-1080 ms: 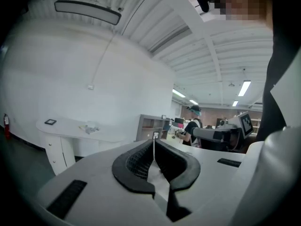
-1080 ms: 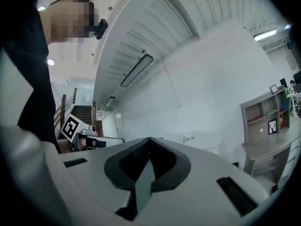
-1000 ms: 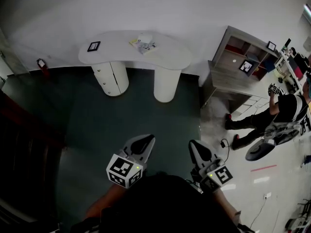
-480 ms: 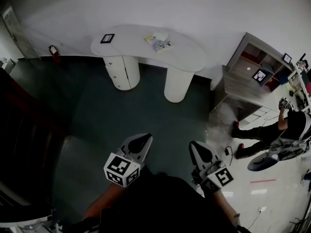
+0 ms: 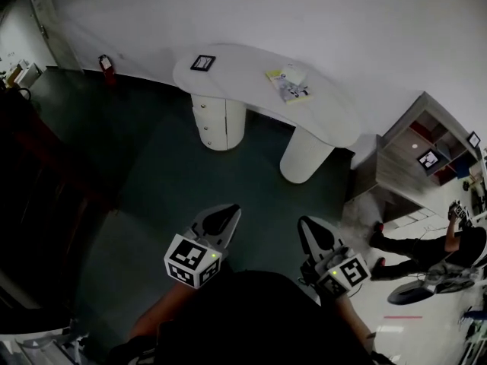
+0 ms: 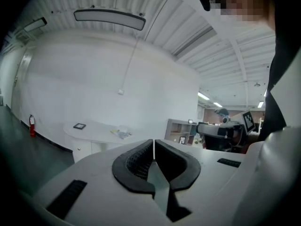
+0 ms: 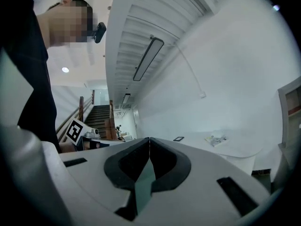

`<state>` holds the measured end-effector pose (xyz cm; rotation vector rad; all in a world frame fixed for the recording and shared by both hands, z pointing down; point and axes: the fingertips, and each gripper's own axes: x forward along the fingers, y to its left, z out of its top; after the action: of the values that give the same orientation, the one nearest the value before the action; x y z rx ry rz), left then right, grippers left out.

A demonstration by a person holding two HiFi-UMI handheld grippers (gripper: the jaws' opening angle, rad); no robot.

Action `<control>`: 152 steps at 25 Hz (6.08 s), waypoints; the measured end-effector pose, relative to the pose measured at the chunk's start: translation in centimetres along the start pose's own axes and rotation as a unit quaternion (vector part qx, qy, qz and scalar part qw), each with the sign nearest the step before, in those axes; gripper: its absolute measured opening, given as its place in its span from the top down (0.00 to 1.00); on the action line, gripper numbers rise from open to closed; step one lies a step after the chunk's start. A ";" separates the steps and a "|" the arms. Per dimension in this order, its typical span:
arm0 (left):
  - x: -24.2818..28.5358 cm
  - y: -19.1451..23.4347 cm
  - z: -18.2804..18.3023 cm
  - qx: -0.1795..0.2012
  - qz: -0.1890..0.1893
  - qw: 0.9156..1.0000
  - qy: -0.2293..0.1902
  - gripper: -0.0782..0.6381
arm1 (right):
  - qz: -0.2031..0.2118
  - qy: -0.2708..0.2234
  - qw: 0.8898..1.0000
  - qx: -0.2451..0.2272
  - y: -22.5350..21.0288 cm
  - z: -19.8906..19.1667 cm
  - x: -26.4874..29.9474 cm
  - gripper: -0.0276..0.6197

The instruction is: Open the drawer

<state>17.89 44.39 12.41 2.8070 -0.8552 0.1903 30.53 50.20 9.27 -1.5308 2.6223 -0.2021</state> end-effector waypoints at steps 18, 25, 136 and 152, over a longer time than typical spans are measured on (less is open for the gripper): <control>-3.9 24.2 2.7 -0.018 0.070 0.997 0.011 0.86 | 0.123 0.028 0.991 0.052 5.5 -1.8 28.9 0.93; -0.6 32.9 3.3 -0.053 0.082 0.995 0.010 0.86 | 0.150 0.052 0.985 0.064 2.4 -3.8 38.8 0.93; 47.6 83.6 -51.0 0.219 -0.238 0.907 0.271 0.78 | -0.039 0.349 0.935 -0.044 -34.7 -71.1 85.9 0.86; 47.2 82.8 -52.2 0.228 -0.277 0.884 0.301 0.85 | -0.045 0.354 0.932 -0.058 -33.6 -71.9 86.2 0.87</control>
<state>6.82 -36.33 84.33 2.9417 0.1655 1.2142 6.20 -36.64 84.16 -1.8969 3.1255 -0.7488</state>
